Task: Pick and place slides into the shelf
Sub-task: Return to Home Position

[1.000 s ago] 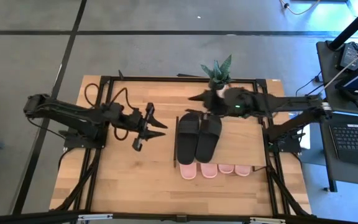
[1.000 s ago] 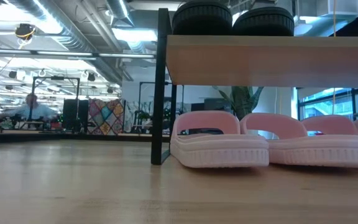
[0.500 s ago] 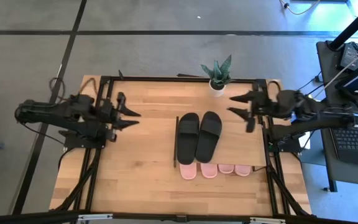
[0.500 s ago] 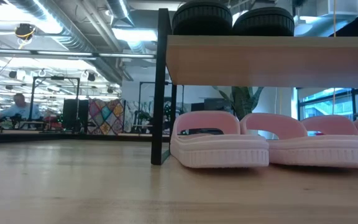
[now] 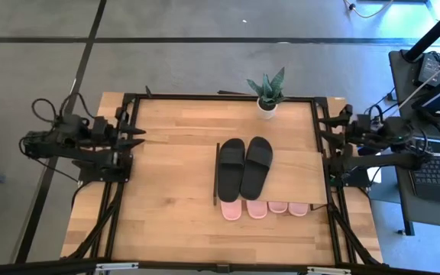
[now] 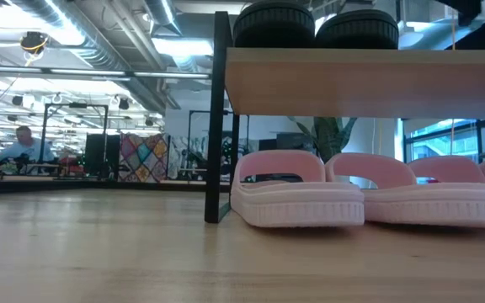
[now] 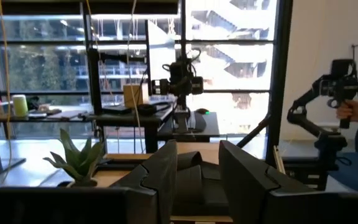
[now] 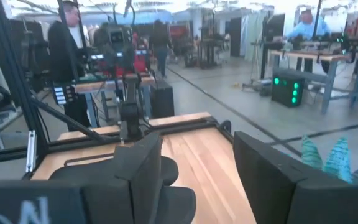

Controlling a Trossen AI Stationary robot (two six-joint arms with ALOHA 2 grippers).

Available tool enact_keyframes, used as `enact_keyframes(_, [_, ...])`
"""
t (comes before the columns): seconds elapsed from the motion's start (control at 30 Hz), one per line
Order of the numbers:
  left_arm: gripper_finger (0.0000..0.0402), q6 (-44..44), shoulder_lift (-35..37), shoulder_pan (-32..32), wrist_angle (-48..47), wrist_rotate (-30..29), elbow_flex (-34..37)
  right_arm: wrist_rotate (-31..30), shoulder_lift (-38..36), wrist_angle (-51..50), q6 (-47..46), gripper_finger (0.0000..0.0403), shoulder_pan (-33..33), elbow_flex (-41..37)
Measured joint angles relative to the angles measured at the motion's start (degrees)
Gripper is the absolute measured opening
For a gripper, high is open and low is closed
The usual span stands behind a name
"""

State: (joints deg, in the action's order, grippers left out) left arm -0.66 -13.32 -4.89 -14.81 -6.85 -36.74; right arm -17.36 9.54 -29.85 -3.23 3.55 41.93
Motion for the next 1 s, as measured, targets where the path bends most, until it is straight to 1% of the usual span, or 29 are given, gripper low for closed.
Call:
enact_keyframes(0.23, [0.0111, 2.13, 10.12, 0.0, 1.5, -0.02, 8.99, -0.01, -8.53, -0.01, 0.56, 0.02, 0.0, -5.11])
enact_keyframes(0.33, [0.0111, 3.29, 13.31, 0.0, 2.21, -0.89, 13.21, -0.11, -9.43, 0.01, 0.46, 0.02, 0.0, -7.35])
enact_keyframes(0.43, [0.0111, 3.49, 13.12, 0.0, 2.68, -1.81, 15.29, -0.1, -9.08, 1.65, 0.58, 0.02, 0.0, -9.34])
enact_keyframes(0.53, [0.0111, 3.74, 13.18, 0.0, 6.25, -2.95, 17.95, -0.18, -9.4, 2.73, 0.55, 0.02, -0.02, -12.03])
enact_keyframes(0.67, [0.0111, 4.27, 13.2, -0.04, 9.9, -2.08, 20.55, -0.56, -9.44, 6.45, -0.71, 0.02, -0.02, -15.35])
enact_keyframes(0.77, [0.0111, 5.38, 13.14, 0.0, 11.65, -1.91, 24.07, -0.58, -9.42, 8.84, -1.11, 0.02, -0.02, -17.69])
enact_keyframes(0.87, [0.0111, 5.59, 13.27, -0.02, 17.97, -1.14, 27.23, -0.57, -9.42, 11.27, -2.28, 0.02, -0.02, -20.0])
enact_keyframes(1.0, [0.0111, 6.29, 13.07, -0.02, 22.19, -1.13, 32.55, -0.59, -9.44, 14.23, -2.64, 0.02, -0.02, -22.95])
